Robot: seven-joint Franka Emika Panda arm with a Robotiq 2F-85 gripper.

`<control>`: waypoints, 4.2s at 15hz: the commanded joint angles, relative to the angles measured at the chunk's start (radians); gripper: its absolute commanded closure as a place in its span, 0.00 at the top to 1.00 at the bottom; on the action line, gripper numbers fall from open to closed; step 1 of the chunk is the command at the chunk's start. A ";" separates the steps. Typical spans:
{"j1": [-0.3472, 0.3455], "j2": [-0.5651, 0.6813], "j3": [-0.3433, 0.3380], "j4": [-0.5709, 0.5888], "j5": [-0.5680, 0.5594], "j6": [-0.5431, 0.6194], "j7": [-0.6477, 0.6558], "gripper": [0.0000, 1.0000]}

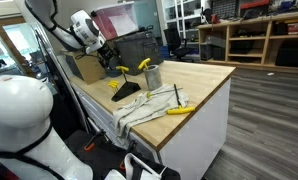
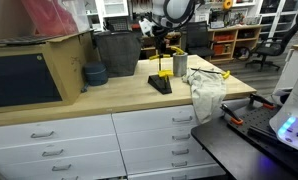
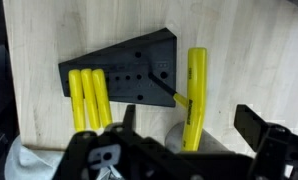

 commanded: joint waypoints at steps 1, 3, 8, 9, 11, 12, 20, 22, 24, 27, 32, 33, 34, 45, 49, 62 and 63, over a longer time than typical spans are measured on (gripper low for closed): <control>-0.011 -0.052 0.027 -0.027 0.047 0.009 -0.065 1.00; -0.009 -0.059 0.050 -0.006 0.091 -0.030 -0.149 1.00; -0.036 -0.117 0.060 0.029 0.213 -0.182 -0.336 1.00; -0.053 -0.131 0.057 0.029 0.268 -0.197 -0.428 1.00; -0.083 -0.153 0.046 0.030 0.331 -0.222 -0.587 1.00; -0.098 -0.164 0.040 0.033 0.341 -0.248 -0.646 1.00; -0.196 -0.203 -0.014 0.064 0.279 -0.364 -1.191 1.00; -0.206 -0.204 -0.020 0.076 0.282 -0.367 -1.323 1.00; -0.210 -0.191 -0.015 0.063 0.292 -0.331 -1.280 1.00; -0.214 -0.191 -0.016 0.075 0.289 -0.341 -1.332 1.00; -0.206 -0.180 -0.005 0.074 0.268 -0.335 -1.330 1.00; -0.208 -0.177 -0.005 0.074 0.261 -0.332 -1.331 1.00; -0.209 -0.175 -0.005 0.075 0.253 -0.334 -1.330 1.00; -0.250 -0.083 -0.066 0.067 0.237 -0.216 -1.483 1.00; -0.244 -0.030 -0.071 0.119 0.242 -0.176 -1.644 1.00; -0.222 0.035 -0.051 0.214 0.417 -0.216 -2.132 1.00; -0.223 0.041 -0.052 0.218 0.431 -0.223 -2.161 1.00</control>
